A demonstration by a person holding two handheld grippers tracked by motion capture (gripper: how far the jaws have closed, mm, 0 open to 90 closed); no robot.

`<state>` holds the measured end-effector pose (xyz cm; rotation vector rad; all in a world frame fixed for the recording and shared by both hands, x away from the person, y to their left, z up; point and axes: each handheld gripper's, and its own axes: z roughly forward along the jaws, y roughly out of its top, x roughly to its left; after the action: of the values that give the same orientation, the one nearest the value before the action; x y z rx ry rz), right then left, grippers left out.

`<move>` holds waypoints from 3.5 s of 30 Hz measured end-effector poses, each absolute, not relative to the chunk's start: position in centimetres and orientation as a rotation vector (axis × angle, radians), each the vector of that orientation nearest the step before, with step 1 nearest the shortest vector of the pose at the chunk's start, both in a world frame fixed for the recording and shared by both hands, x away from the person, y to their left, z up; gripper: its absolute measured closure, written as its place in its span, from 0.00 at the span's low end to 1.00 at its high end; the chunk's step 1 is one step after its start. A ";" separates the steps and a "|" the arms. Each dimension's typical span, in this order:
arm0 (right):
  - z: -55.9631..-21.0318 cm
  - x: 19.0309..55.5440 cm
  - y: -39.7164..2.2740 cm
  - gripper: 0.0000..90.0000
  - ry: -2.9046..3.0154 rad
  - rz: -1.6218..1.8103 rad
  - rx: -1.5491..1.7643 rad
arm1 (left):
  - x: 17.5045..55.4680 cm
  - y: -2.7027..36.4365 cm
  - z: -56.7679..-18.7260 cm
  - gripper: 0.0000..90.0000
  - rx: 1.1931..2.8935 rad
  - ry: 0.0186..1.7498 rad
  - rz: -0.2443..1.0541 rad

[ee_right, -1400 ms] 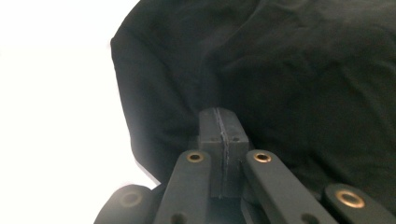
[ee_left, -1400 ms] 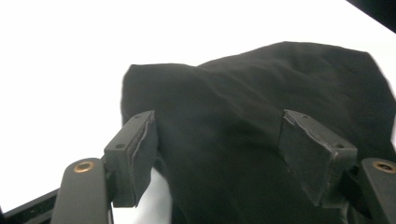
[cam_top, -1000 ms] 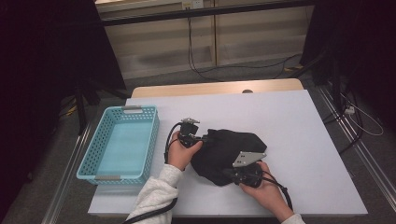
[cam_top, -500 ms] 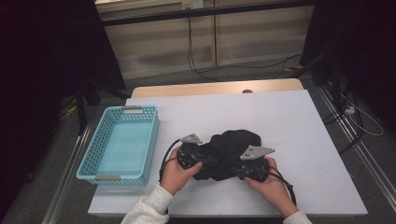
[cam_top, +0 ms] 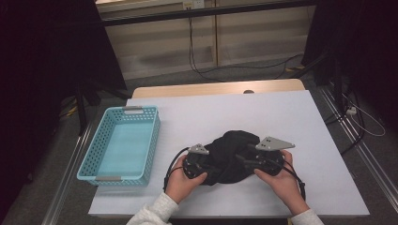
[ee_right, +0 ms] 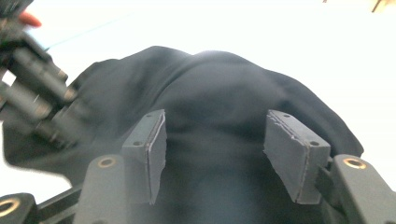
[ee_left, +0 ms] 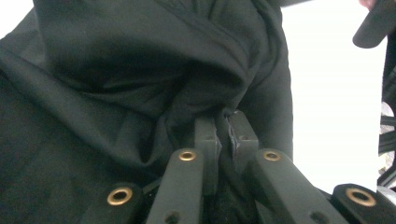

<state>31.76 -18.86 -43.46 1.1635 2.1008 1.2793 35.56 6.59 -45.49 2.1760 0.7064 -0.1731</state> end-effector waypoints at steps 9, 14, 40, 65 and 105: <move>-44.4 32.4 -17.5 0.47 2.129 1.253 1.146 | 34.6 5.9 -45.4 0.93 2.187 0.680 -0.181; -45.6 32.4 -17.6 0.89 2.154 1.228 1.124 | 34.5 5.9 -45.4 0.90 2.176 0.687 -0.196; -46.0 30.1 -24.2 1.00 2.195 1.039 1.177 | 38.1 11.0 -41.7 0.48 1.985 0.847 0.003; -44.3 30.3 -23.4 0.72 2.145 1.189 1.170 | 39.5 12.1 -45.7 0.49 2.090 0.997 0.056; -45.6 30.8 -13.1 0.83 2.319 1.240 0.864 | 37.3 10.6 -43.4 0.96 2.007 0.911 -0.119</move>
<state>30.78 -13.07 -45.60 0.8644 2.3191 1.2398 37.26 10.64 -43.36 2.0069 0.9106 -0.1190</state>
